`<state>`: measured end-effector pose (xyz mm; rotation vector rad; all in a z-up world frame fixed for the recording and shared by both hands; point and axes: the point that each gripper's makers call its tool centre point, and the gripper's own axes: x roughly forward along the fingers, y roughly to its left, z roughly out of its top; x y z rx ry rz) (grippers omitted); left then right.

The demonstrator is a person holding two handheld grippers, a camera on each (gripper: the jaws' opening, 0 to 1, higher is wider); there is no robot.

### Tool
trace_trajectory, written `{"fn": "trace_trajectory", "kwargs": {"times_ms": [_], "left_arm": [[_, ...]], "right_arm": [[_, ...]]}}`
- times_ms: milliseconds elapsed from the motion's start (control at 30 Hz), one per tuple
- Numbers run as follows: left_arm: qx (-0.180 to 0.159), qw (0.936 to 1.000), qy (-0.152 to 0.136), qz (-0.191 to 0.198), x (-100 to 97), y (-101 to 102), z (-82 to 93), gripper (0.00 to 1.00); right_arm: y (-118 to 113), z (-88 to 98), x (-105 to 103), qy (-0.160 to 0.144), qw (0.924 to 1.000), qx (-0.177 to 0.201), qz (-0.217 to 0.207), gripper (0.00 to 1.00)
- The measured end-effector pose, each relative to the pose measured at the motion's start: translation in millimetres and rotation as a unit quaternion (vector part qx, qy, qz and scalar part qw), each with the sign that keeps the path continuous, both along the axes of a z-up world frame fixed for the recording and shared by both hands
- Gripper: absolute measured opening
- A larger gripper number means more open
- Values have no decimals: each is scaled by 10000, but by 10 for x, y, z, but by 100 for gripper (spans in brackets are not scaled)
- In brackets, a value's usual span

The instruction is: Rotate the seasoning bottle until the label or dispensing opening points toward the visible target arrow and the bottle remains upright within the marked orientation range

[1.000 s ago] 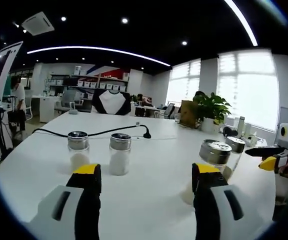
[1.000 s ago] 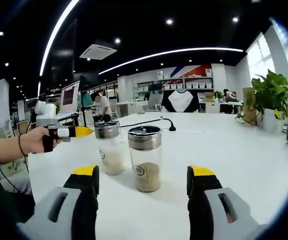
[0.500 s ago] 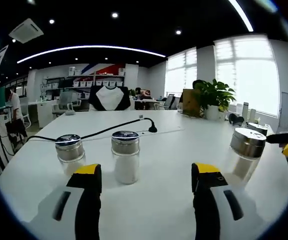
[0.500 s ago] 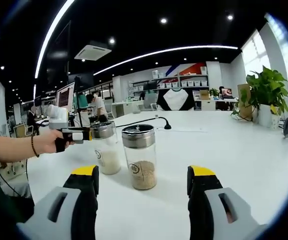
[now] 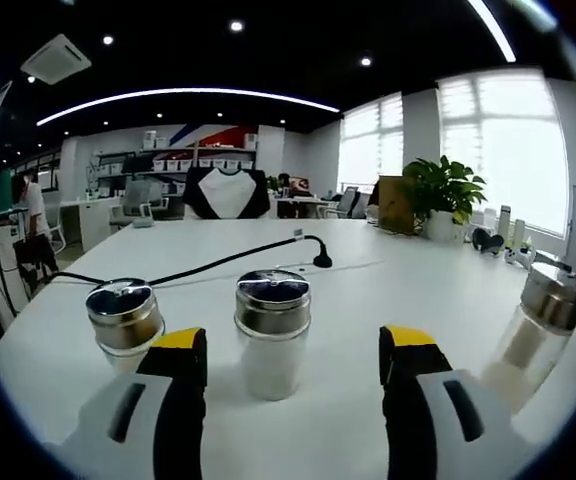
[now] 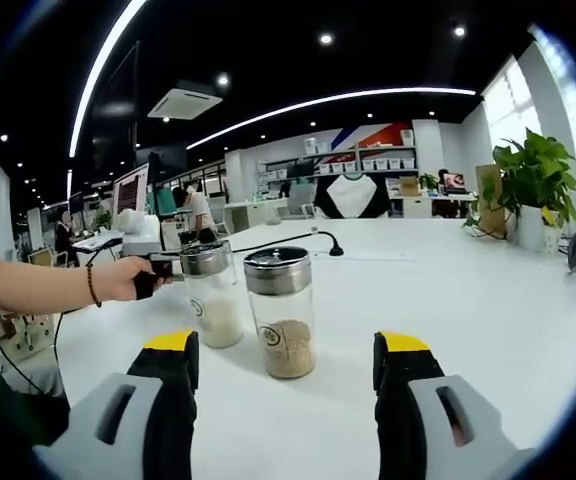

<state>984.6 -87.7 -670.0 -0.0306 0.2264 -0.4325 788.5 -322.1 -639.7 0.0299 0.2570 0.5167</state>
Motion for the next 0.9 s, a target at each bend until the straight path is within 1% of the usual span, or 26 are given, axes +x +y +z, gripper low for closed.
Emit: {"fn": "trace_trajectory", "kwargs": {"times_ms": [100, 133, 233, 300, 333, 433, 533, 633, 733, 833, 900], "left_arm": [[61, 9999, 26, -108, 37, -36, -37, 69], [117, 9999, 13, -111, 80, -34, -57, 68], [232, 9996, 54, -153, 128, -65, -97, 67], [356, 9993, 56, -81, 179, -35, -121, 64], [364, 9993, 39, -61, 194, -29, -121, 62], [252, 9995, -1, -212, 218, -74, -92, 54], [258, 9995, -24, -183, 236, -69, -72, 53], [200, 9996, -12, -194, 246, -74, -62, 46], [446, 9989, -75, -104, 265, -14, -68, 38], [262, 9996, -26, -132, 251, -25, -77, 38], [288, 9995, -26, -99, 248, -21, -75, 38]], "right_arm": [[-12, -1, 0, 5, 10000, -10, -11, 72], [-15, -4, 0, 10, 10000, -11, -14, 72], [-8, -26, -7, 66, 10000, -19, 19, 71], [-7, -31, -7, 70, 10000, -21, 18, 71], [-8, -31, -8, 69, 10000, -21, 17, 71], [-19, -32, -10, 75, 10000, -1, -10, 71], [-32, -39, -7, 76, 10000, 4, -21, 71], [-25, -40, -7, 84, 10000, 18, -6, 71], [-26, -39, 0, 88, 10000, 2, -2, 71], [-31, -36, 3, 97, 9999, 40, -24, 70], [-34, -39, 2, 106, 9999, 53, -32, 70]]}}
